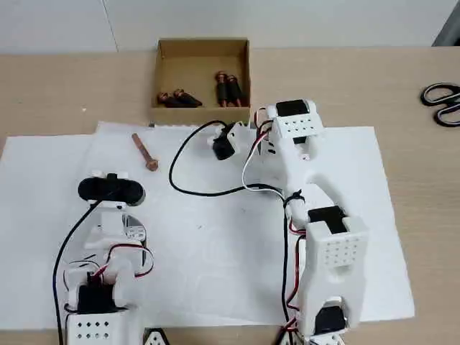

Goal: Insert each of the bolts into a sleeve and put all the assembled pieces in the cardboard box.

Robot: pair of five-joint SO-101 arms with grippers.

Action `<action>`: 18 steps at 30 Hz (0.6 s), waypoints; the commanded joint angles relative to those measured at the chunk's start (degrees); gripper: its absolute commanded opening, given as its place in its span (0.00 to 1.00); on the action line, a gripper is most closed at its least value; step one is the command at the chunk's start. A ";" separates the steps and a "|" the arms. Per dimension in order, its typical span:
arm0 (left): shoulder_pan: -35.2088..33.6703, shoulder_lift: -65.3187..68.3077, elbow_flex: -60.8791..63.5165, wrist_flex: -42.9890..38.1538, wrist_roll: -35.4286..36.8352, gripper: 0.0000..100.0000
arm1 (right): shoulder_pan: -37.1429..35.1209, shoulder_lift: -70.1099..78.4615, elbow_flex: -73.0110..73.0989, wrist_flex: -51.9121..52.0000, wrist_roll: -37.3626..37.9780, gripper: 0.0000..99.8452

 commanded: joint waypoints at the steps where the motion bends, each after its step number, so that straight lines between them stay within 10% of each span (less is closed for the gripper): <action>1: -0.44 -0.35 -0.31 -1.05 0.09 0.01 | -1.71 0.31 0.18 -0.57 0.35 0.10; 18: -0.53 -0.35 -0.31 -1.05 0.09 0.01 | -8.31 0.40 0.00 -1.01 -6.42 0.10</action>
